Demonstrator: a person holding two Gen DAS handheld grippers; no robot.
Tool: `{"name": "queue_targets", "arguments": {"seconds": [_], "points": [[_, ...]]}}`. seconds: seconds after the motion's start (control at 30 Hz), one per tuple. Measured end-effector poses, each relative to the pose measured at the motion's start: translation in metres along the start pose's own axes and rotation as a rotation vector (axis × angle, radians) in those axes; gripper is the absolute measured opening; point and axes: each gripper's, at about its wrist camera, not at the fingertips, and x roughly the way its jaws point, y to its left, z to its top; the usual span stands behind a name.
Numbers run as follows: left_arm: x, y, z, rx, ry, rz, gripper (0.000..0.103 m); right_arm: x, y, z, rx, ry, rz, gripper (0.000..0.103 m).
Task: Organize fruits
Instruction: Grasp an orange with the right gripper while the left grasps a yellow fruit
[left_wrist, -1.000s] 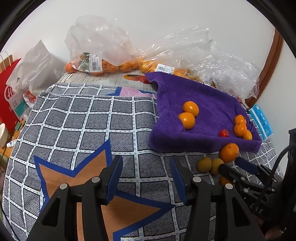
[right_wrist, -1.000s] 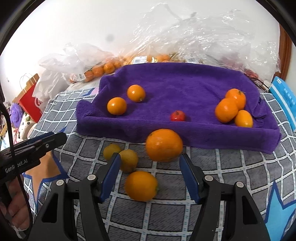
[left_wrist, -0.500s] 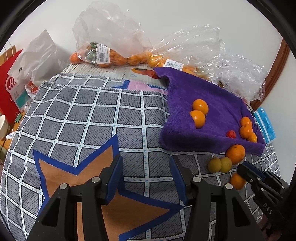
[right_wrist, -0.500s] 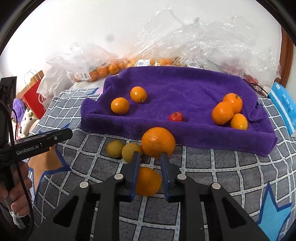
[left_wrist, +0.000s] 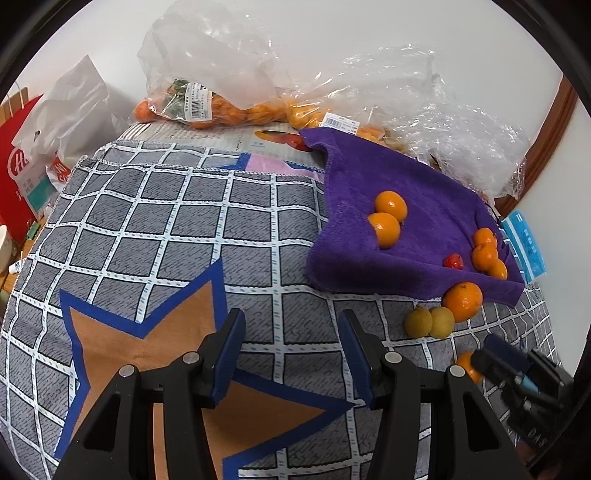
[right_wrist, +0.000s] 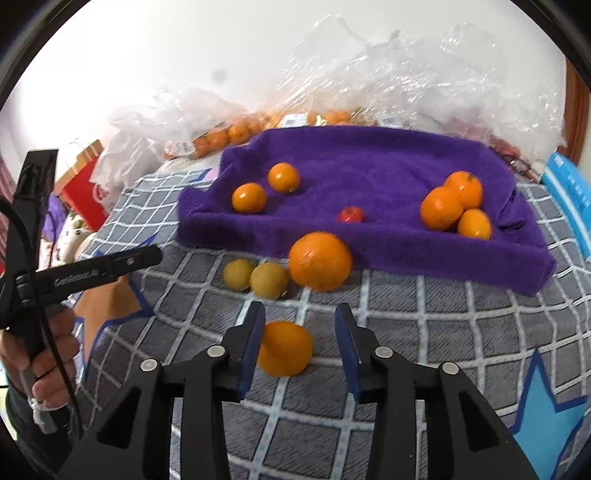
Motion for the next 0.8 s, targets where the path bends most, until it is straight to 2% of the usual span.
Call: {"name": "queue_targets", "arguments": {"seconds": [0.17, 0.23, 0.4, 0.6, 0.73, 0.8], "points": [[-0.002, -0.007, -0.003, 0.015, 0.006, 0.000, 0.050, 0.006, 0.012, -0.012, -0.041, 0.032, 0.026, 0.041], [-0.004, -0.010, -0.006, 0.023, 0.006, 0.006, 0.050, 0.008, 0.013, -0.016, -0.043, 0.043, 0.039, 0.034], [-0.007, -0.021, -0.009, 0.045, 0.002, -0.011, 0.050, -0.003, 0.005, -0.018, -0.035, 0.015, 0.037, 0.034], [0.000, -0.052, -0.012, 0.085, 0.021, -0.069, 0.050, -0.024, -0.027, -0.021, 0.007, -0.036, -0.022, 0.034], [0.012, -0.074, -0.015, 0.121, 0.040, -0.075, 0.050, -0.036, -0.050, -0.027, 0.016, -0.054, -0.089, 0.034], [0.017, -0.080, -0.016, 0.129, 0.043, -0.071, 0.043, -0.041, -0.061, -0.031, 0.030, -0.060, -0.101, 0.034]]}}
